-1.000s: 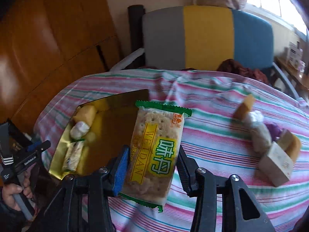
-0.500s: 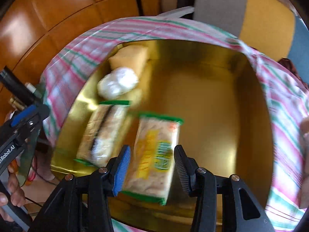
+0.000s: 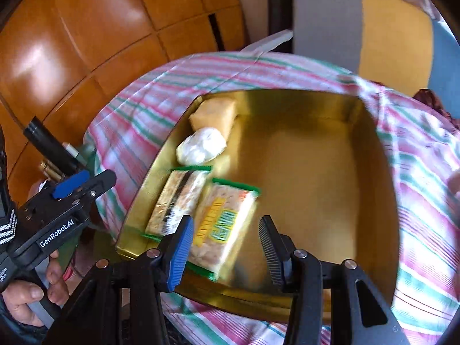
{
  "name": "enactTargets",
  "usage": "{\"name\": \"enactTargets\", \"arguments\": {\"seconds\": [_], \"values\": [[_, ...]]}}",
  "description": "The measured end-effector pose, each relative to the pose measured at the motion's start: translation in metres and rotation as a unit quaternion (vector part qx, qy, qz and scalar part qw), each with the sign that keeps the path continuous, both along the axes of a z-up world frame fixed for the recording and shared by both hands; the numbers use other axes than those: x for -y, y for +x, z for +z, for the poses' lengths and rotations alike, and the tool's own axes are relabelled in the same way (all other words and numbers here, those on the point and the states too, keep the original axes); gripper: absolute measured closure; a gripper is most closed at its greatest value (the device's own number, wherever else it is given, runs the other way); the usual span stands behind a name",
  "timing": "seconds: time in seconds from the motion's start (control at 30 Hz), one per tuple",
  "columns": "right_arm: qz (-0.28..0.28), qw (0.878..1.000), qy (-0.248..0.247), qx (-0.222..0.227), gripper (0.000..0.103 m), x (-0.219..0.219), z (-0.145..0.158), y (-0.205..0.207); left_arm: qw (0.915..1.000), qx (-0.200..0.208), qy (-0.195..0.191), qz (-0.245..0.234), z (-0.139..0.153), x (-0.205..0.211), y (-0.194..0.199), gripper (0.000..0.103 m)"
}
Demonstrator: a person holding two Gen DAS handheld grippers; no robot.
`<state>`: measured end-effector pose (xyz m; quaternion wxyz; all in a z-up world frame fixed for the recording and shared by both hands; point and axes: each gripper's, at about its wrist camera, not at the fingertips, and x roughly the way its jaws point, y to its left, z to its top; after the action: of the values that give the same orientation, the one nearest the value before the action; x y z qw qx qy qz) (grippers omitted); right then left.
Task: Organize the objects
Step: 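Release the packet in the tray with the left gripper while the right places the WEIDAN packet beside it, then move both open grippers from the tray back toward the remaining items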
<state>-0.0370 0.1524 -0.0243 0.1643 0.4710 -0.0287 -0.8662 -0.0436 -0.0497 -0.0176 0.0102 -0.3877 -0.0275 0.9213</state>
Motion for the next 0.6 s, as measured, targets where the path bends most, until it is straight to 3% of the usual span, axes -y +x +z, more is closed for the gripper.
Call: {"name": "enactTargets", "arguments": {"seconds": [0.33,0.6], "values": [[-0.046,0.996,0.053,-0.058,0.055,-0.043,0.026,0.032,0.9987,-0.02,-0.022,-0.041,0.014,-0.031,0.014,0.038],[-0.095,0.991,0.067,-0.069,0.055,-0.095,0.031,0.046,0.996,-0.024,-0.036,-0.078,0.018,-0.06,0.02,0.036]]}}
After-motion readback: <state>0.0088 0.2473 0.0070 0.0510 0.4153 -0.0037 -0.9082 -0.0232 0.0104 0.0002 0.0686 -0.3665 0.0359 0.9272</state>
